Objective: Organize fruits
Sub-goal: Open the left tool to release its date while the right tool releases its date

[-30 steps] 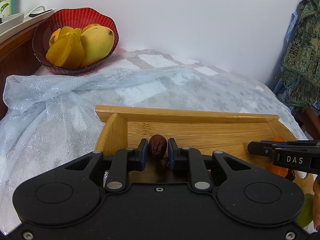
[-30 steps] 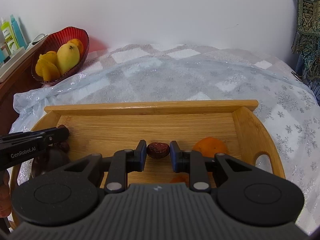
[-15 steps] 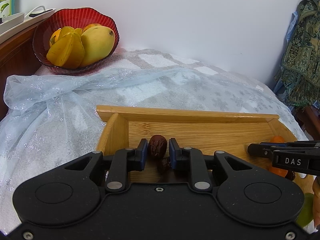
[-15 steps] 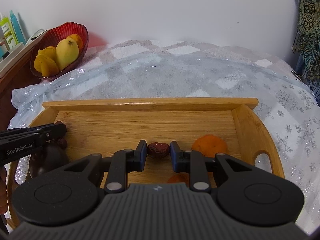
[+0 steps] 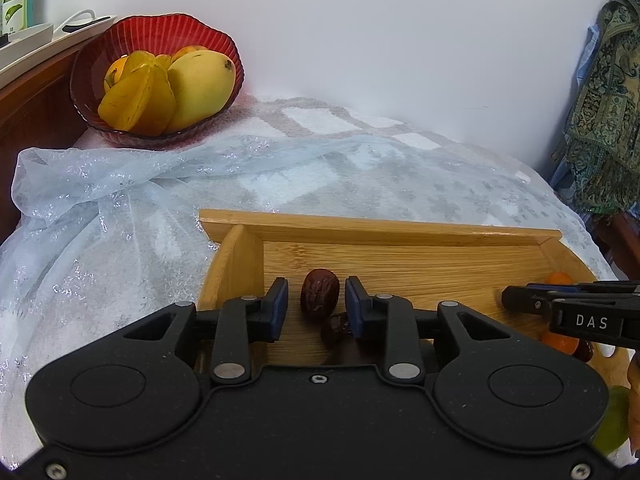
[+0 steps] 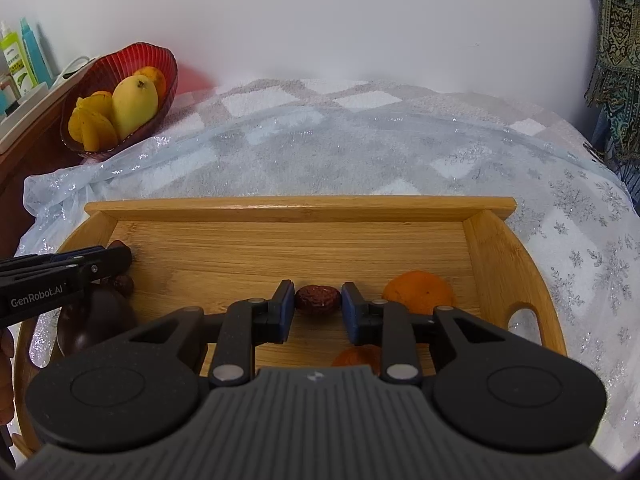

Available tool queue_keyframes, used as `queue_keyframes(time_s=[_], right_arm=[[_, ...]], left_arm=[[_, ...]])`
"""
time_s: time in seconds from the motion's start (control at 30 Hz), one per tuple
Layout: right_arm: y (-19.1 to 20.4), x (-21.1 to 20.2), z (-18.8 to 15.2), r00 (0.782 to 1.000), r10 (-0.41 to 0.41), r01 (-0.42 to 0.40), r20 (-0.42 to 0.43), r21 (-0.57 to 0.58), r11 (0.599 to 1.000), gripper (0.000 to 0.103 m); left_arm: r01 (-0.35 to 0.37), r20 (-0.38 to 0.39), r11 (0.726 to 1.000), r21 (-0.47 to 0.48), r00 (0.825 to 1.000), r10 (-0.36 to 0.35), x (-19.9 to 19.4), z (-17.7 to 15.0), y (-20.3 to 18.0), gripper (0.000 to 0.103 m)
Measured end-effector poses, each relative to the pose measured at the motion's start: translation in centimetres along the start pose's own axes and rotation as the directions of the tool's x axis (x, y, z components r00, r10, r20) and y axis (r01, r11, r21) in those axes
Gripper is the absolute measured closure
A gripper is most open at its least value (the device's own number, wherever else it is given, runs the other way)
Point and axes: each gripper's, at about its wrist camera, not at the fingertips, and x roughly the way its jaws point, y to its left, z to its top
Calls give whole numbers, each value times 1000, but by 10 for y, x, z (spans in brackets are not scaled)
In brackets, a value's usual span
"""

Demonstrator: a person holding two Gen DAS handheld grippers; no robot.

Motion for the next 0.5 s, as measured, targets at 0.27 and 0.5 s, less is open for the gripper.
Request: queue_keyframes(time_s=[0.27,0.5], right_arm=[[-2,-2,0,1000,3,-3,21,14,1000,49],[-5,-7,0,999,3,-4,53,28,1000,39]], left_arm=[[15,8,1000,11,1000,-15,-5,1,-2,64],[-1,42,999,52,999,-1,-16,0,-10,55]])
